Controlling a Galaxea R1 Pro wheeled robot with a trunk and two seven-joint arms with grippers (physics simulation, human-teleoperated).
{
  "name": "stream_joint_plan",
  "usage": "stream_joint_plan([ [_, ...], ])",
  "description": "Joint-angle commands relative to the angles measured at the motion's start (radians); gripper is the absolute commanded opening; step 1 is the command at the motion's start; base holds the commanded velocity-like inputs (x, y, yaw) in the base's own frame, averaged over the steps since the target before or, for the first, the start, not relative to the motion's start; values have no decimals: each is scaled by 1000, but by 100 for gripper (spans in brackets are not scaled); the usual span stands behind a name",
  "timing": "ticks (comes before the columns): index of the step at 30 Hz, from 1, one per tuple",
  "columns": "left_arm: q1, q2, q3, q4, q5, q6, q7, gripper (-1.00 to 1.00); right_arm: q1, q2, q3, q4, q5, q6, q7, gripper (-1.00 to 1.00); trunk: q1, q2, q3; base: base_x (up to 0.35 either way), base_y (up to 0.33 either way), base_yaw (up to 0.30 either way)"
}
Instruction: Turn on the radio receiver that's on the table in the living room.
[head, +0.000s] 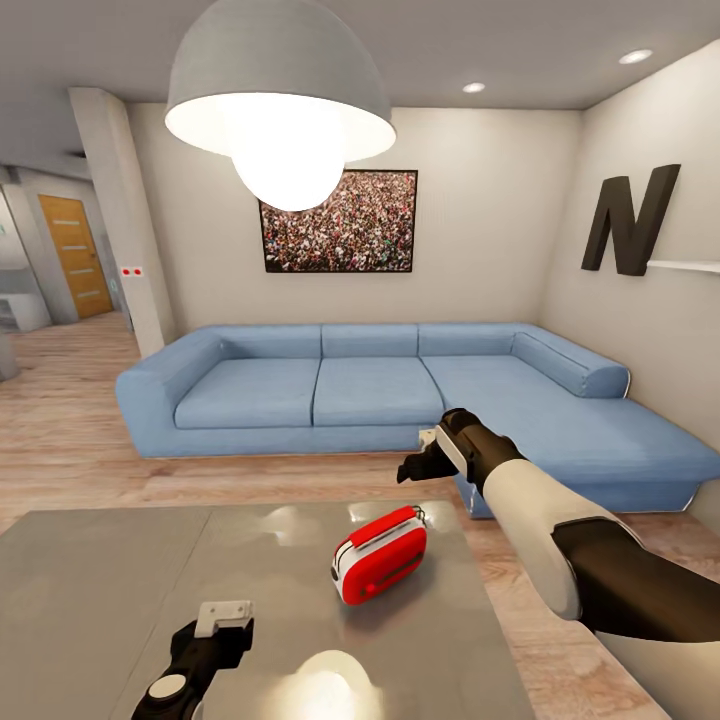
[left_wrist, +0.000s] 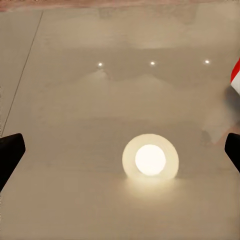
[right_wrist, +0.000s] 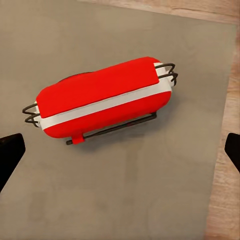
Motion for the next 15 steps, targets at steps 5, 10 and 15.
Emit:
stream_joint_plan([
  [5, 0, 6, 0, -1, -4, 0, -1, 100, 0, 0, 0, 0, 0, 0, 0, 100, 0, 0, 0, 0, 0, 0],
  [10, 0, 5, -2, -2, -6, 1, 0, 100, 0, 0, 0, 0, -1, 0, 0, 100, 0, 0, 0, 0, 42, 0],
  [15, 0, 7, -2, -2, -7, 1, 0, 100, 0, 0, 0, 0, 0, 0, 0, 100, 0, 0, 0, 0, 220, 0],
])
